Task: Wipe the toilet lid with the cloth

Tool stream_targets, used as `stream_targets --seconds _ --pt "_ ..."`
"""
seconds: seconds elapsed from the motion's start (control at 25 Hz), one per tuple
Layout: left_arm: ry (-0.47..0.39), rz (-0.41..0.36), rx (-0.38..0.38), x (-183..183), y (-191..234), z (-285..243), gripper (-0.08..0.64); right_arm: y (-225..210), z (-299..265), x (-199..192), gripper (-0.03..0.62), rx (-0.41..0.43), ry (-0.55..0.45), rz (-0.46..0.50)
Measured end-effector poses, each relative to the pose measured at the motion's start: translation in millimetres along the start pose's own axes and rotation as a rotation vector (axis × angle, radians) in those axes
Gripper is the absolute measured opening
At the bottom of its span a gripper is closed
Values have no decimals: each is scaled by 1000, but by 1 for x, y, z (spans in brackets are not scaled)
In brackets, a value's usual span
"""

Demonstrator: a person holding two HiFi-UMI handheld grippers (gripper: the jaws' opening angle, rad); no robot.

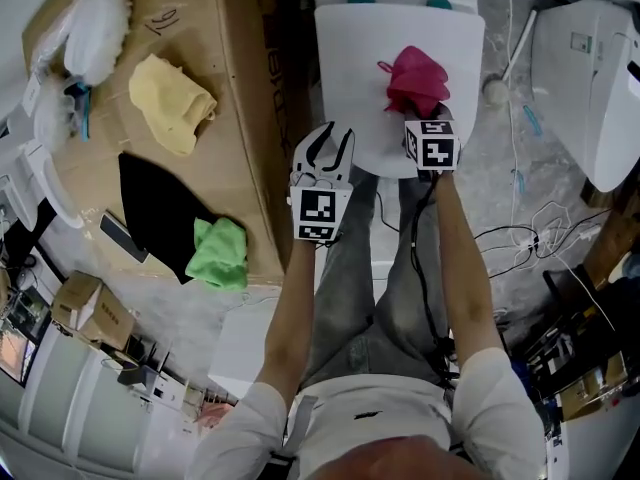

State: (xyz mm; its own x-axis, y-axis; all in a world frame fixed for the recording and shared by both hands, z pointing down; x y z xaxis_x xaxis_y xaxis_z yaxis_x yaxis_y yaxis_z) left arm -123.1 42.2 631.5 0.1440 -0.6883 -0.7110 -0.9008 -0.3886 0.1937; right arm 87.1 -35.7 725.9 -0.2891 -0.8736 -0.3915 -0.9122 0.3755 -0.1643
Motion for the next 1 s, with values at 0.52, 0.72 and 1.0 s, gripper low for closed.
stream_targets --seconds 0.52,0.72,1.0 --pt "-16 81 48 -24 7 30 135 69 -15 5 64 99 32 146" --pt "-20 107 57 -32 9 40 136 93 -20 3 64 139 46 198" --pt "-10 103 42 -40 3 42 135 115 -21 -5 64 187 57 269"
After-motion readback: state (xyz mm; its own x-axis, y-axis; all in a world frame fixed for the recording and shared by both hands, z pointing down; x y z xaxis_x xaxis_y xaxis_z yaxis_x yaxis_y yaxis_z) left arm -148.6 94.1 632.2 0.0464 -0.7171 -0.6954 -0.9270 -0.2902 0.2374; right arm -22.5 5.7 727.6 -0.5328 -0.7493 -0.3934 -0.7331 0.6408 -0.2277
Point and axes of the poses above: the fingertips, and each gripper's own axes: z backward along the fingers, y to its left, x out of its top, the point moved 10 cm from there along z, backward along the fingers, and after that the axes turned 1 degree about -x, right-handed, at the moved point
